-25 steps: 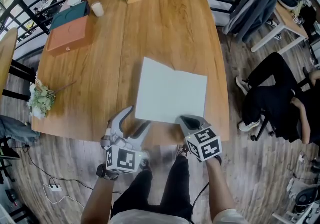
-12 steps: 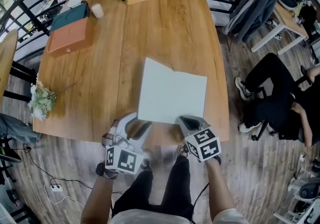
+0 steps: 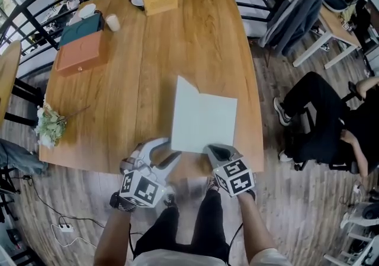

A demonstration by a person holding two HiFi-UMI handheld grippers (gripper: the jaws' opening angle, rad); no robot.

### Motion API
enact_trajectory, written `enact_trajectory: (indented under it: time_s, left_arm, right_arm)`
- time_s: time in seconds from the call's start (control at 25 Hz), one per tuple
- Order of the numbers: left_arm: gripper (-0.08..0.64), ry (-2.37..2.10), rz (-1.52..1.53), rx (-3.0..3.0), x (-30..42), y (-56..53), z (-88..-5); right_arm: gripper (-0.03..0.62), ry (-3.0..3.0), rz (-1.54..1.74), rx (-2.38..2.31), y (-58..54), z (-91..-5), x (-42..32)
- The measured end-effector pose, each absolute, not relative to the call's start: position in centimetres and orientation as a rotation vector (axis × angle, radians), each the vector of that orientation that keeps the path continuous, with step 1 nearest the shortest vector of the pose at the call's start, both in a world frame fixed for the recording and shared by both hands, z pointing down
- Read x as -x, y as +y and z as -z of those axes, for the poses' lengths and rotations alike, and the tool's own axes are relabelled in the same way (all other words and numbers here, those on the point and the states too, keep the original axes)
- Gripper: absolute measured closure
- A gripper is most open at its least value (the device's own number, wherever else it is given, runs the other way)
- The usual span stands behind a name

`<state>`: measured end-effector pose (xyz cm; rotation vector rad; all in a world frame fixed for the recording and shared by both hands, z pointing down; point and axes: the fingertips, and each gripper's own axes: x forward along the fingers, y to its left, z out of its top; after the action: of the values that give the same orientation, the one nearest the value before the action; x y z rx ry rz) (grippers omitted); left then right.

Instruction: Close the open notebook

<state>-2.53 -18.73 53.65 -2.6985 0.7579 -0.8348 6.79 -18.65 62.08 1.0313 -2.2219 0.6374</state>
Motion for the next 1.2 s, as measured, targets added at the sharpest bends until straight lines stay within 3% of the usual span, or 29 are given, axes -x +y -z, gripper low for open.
enact_trajectory:
  time_s: [0.72, 1.2]
  left_arm:
    - [0.385, 0.674, 0.759, 2.763, -4.1, -19.1, -52.9]
    - [0.507, 0.736, 0.757, 2.825, -8.2, -20.4, -54.9]
  right_arm:
    - [0.591, -2.229, -0.655, -1.365, -18.6, -57.1, -15.6]
    - [0.591, -2.207, -0.689, -1.435, -18.0, -56.9, -19.3]
